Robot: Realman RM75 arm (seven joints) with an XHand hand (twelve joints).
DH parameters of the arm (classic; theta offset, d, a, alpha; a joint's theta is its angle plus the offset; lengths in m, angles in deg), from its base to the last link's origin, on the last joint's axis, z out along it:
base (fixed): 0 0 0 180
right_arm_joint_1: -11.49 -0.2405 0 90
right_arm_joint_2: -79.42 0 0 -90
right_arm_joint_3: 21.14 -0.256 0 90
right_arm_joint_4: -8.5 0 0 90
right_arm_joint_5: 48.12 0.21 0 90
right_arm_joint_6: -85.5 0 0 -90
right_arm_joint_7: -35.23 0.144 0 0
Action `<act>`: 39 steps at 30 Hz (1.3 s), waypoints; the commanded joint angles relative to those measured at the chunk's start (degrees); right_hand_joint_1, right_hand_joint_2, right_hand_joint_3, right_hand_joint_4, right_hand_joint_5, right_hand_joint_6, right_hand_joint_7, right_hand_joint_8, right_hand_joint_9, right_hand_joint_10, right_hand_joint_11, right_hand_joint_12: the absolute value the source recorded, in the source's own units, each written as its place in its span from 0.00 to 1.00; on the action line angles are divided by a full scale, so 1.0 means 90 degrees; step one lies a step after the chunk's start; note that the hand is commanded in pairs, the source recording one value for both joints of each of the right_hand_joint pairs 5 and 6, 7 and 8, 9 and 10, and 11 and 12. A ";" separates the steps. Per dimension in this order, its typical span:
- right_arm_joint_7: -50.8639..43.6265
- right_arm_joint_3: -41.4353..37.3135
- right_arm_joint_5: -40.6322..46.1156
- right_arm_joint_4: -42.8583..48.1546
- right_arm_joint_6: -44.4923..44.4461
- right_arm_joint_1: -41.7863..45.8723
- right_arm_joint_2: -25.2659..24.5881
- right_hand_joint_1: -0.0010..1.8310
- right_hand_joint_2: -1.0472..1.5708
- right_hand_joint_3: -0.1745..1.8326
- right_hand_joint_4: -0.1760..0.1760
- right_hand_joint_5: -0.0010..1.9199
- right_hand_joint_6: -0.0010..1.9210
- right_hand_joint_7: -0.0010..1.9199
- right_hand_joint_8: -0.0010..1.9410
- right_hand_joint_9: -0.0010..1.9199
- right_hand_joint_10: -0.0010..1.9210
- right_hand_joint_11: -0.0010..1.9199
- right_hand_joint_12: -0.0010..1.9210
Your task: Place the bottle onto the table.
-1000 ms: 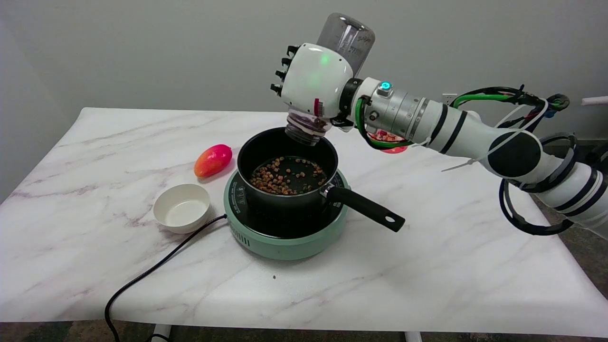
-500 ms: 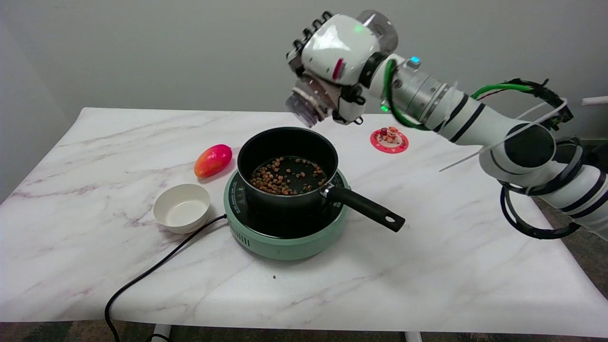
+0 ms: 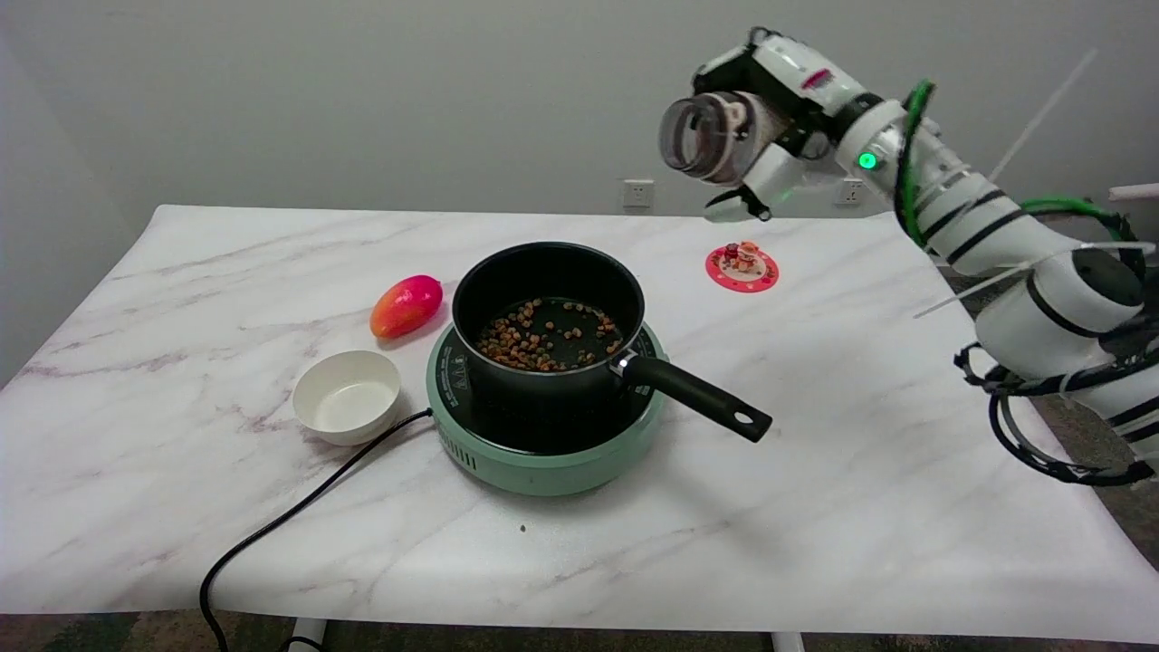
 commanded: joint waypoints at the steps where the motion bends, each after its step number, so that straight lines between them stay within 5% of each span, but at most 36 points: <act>1: 0.0125 -0.2298 0.4984 -0.3939 -0.3051 0.1574 -0.1108 0.81 0.66 0.43 0.50 1.00 1.00 0.95 0.93 0.68 0.68 0.59 0.59; 16: 0.0321 -0.1275 0.6432 -0.5087 -0.4278 0.1179 -0.1052 0.82 0.72 0.39 0.50 1.00 1.00 0.96 0.95 0.70 0.70 0.61 0.61; 24: 0.0660 0.0071 0.7051 -0.5990 -0.4980 0.0387 -0.1006 0.82 0.72 0.39 0.50 1.00 1.00 0.96 0.95 0.70 0.70 0.61 0.61; 39: 0.0800 0.1213 0.7173 -0.7845 -0.5725 -0.0902 -0.1860 0.82 0.69 0.41 0.50 0.99 0.99 0.95 0.94 0.69 0.69 0.60 0.60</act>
